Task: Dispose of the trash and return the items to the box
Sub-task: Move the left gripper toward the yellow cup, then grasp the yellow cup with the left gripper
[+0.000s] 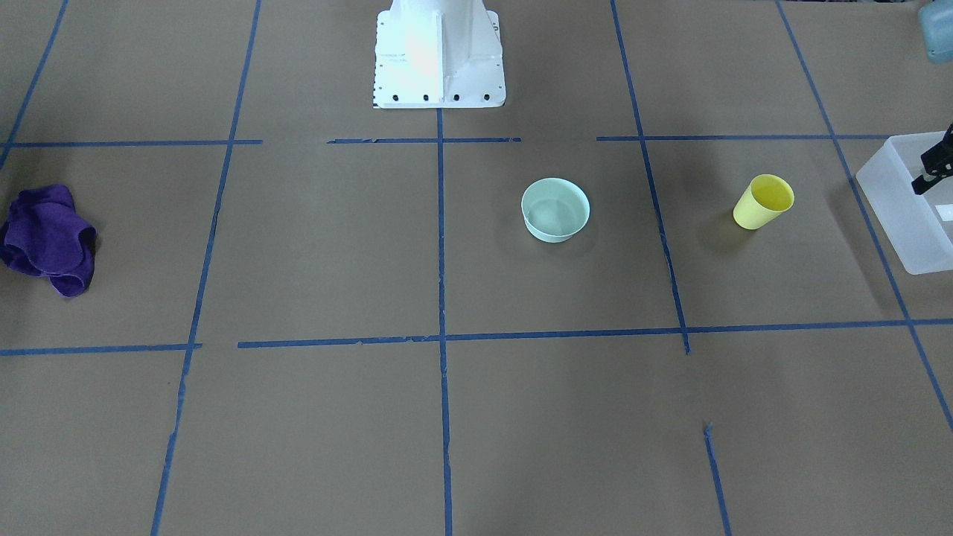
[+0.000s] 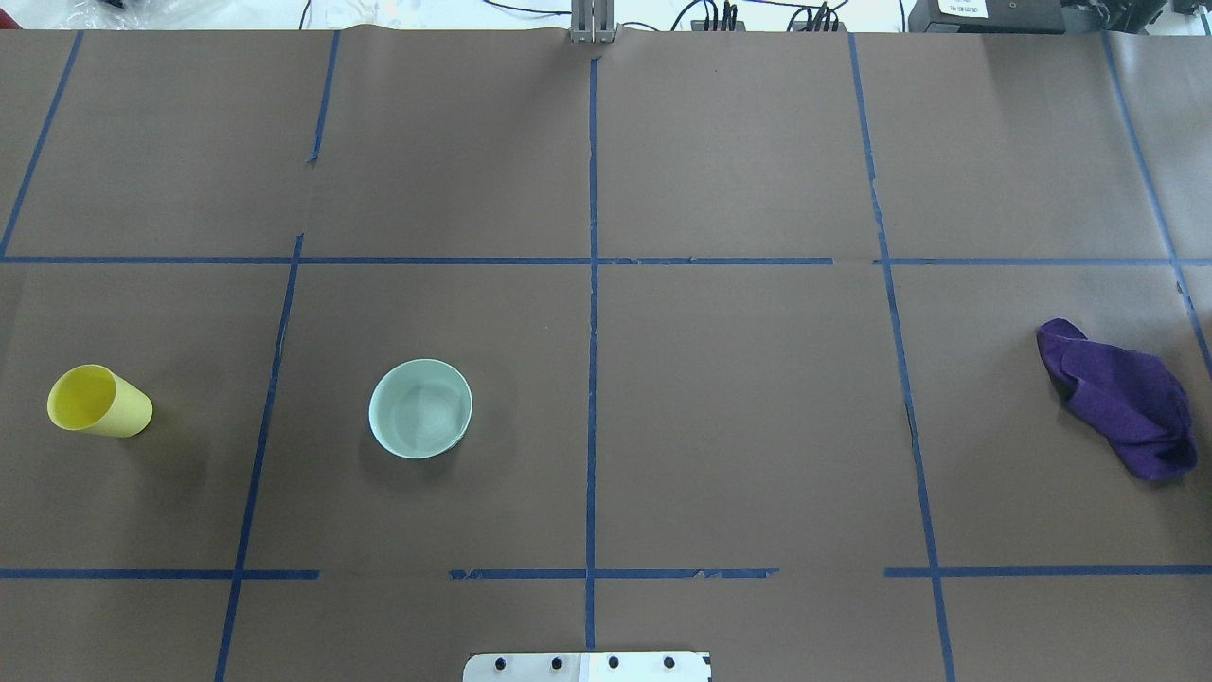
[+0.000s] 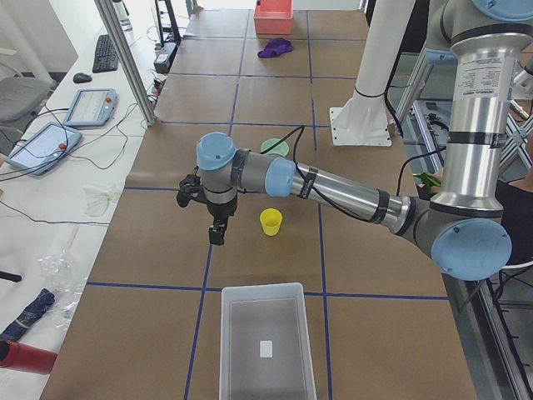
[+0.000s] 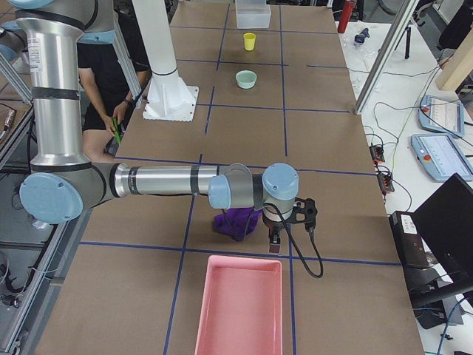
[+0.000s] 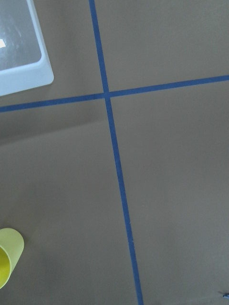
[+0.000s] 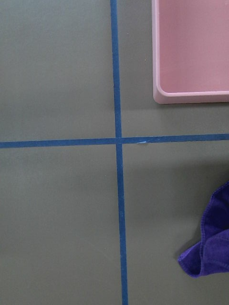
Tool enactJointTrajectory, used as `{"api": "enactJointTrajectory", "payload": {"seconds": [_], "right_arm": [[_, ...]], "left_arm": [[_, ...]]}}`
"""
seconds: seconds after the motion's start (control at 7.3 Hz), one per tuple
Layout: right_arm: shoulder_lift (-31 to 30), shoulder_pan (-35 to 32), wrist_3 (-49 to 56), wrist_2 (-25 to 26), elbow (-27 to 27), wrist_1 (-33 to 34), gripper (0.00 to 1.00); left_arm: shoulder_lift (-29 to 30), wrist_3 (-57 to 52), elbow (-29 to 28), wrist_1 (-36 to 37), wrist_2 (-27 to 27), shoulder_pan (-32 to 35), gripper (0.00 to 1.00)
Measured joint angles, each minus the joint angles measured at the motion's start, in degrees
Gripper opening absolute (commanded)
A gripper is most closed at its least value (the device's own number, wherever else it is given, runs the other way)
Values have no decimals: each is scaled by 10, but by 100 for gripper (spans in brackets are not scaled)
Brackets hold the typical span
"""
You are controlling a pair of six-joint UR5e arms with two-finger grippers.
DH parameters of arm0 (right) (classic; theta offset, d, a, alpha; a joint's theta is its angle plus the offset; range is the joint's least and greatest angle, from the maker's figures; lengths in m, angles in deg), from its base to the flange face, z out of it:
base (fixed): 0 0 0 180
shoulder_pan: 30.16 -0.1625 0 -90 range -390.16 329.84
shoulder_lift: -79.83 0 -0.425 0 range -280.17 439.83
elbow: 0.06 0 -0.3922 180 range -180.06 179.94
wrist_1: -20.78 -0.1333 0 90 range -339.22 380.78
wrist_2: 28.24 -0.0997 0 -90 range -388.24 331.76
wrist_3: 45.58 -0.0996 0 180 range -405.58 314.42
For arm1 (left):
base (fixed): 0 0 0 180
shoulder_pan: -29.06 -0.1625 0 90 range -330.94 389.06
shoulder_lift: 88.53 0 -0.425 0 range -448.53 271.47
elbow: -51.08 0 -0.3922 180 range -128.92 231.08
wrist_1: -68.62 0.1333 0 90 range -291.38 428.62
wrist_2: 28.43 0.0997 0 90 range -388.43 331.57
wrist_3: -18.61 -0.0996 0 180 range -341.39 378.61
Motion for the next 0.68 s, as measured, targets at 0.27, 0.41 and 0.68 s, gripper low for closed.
{"api": "enactJointTrajectory", "payload": {"seconds": [0.27, 0.41, 0.68], "right_arm": [[5, 9, -4, -1, -7, -10, 100], [6, 10, -12, -2, -8, -17, 100], [7, 11, -18, -2, -6, -22, 100]], "left_arm": [[-76, 159, -6, -202, 11, -76, 100], [-97, 227, -14, -272, 30, -120, 100], [-106, 309, -29, -337, 62, -185, 100]]}}
